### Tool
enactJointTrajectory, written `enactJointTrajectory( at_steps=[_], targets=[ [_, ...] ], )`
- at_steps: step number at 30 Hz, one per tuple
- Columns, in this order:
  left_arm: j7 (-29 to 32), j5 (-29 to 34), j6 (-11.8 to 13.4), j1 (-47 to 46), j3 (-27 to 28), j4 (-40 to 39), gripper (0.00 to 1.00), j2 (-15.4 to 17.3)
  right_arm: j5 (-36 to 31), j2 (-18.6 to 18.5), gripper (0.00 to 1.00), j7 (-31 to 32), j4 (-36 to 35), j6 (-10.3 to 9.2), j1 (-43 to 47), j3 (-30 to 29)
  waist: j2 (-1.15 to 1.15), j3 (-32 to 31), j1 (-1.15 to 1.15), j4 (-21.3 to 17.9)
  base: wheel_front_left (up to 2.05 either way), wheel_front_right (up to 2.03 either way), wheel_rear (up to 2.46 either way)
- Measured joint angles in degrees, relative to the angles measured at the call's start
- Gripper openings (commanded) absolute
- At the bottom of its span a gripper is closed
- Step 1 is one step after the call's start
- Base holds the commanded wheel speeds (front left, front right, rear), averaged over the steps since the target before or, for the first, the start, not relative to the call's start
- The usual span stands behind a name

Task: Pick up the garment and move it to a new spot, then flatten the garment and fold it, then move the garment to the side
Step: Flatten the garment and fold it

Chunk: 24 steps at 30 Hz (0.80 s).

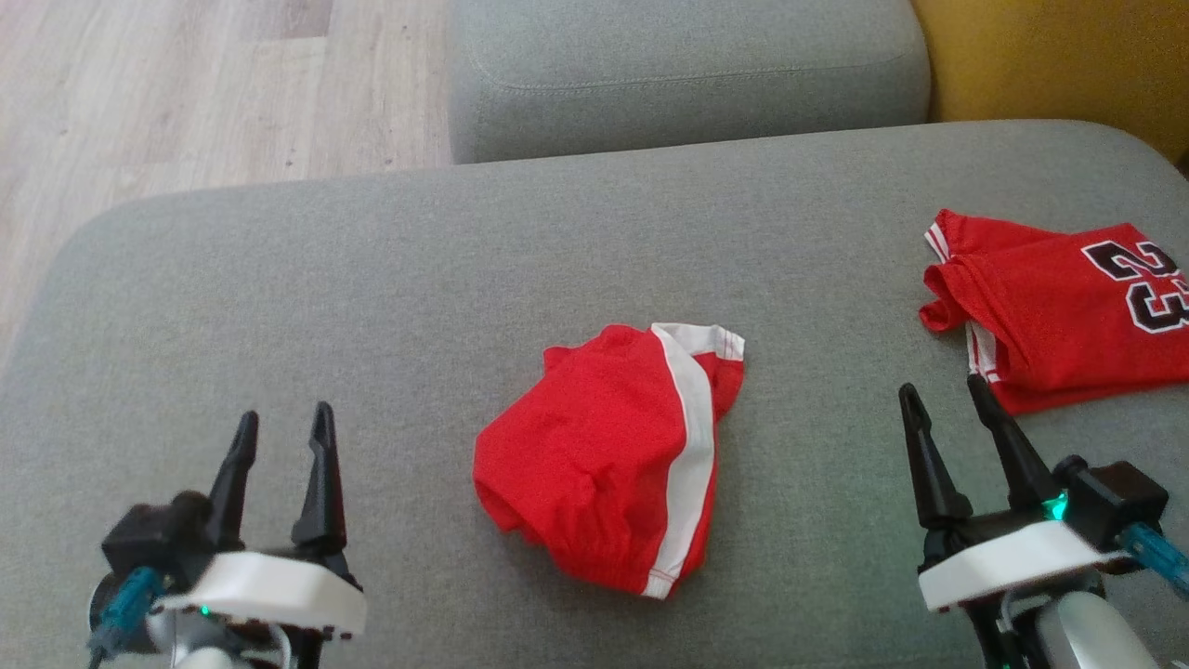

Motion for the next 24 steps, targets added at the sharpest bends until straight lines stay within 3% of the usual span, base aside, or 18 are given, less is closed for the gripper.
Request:
enactJointTrajectory(
  at_steps=[10, 24],
  targets=[
    [0.0, 4.35, -4.08, 0.49, 3.94, 0.74, 1.0, -3.66, 0.0, -0.05, 1.0, 0.8, -0.79, 0.0, -0.07, 0.0, 0.0, -0.19, 0.0, -0.04, 0.0, 0.0, 0.0],
    [0.01, 7.05, -7.33, 0.5, 5.67, 3.09, 1.0, -6.55, 0.0, -0.07, 1.0, 1.35, -0.78, 0.0, -0.07, 0.14, 0.0, -0.18, 0.0, -0.19, 0.0, 0.0, 0.0]
  ],
)
